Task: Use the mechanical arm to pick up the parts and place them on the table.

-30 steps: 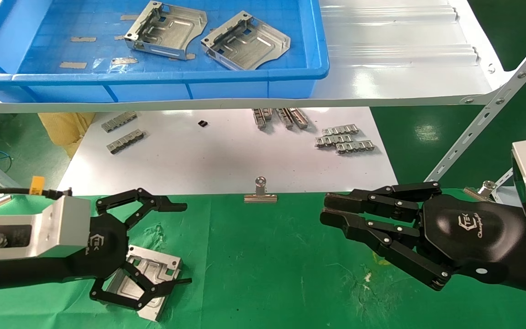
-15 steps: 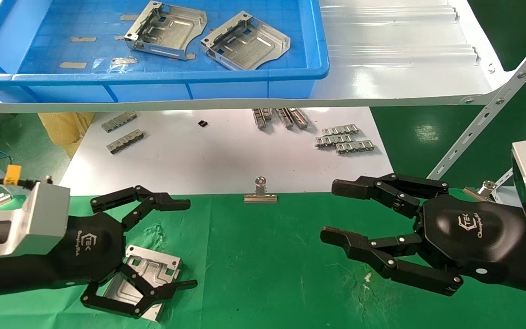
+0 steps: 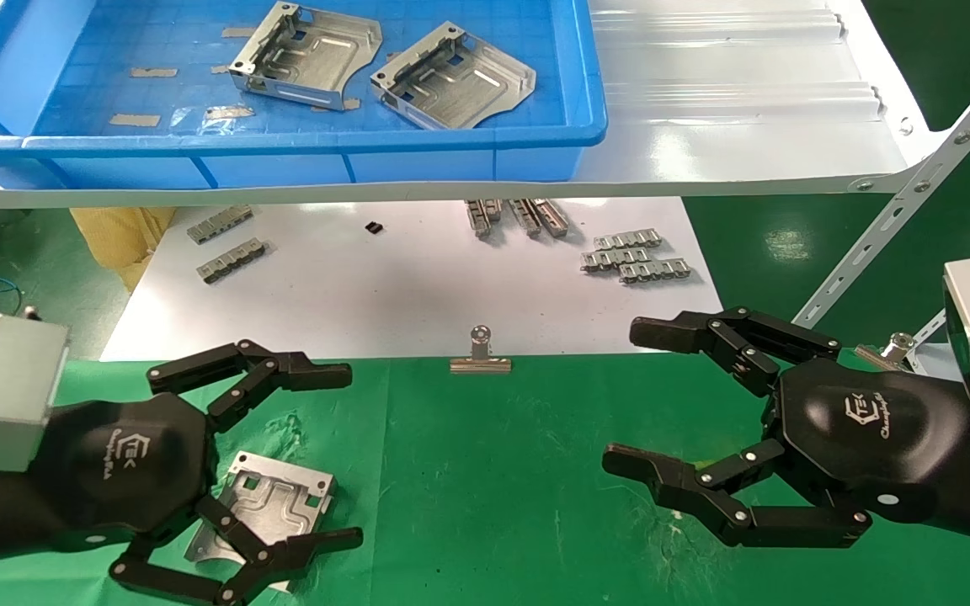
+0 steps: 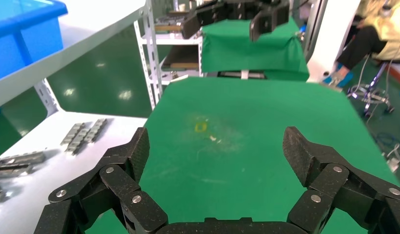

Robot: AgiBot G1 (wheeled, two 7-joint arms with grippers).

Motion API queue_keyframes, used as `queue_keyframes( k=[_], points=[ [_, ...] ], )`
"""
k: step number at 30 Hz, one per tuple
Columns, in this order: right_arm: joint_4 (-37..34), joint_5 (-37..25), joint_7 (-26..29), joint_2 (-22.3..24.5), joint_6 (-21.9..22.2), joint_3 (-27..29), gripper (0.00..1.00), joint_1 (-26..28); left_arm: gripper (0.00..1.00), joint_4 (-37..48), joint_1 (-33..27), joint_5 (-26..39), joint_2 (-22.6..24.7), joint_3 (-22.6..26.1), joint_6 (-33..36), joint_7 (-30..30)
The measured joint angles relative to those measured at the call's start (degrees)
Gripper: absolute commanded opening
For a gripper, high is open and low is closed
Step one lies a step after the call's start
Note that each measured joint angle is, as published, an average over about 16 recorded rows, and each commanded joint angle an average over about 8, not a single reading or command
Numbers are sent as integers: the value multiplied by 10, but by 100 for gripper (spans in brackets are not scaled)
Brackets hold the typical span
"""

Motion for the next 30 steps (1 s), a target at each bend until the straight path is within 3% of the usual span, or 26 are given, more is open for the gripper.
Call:
queue_keyframes(
  k=[15,30],
  points=[
    [0,0,0,0,0,0,100,0,100,-12,30,-40,1,-44,26,-41],
    [0,0,0,0,0,0,100,0,100,-13,33,-44,1,-49,29,-44]
  ],
)
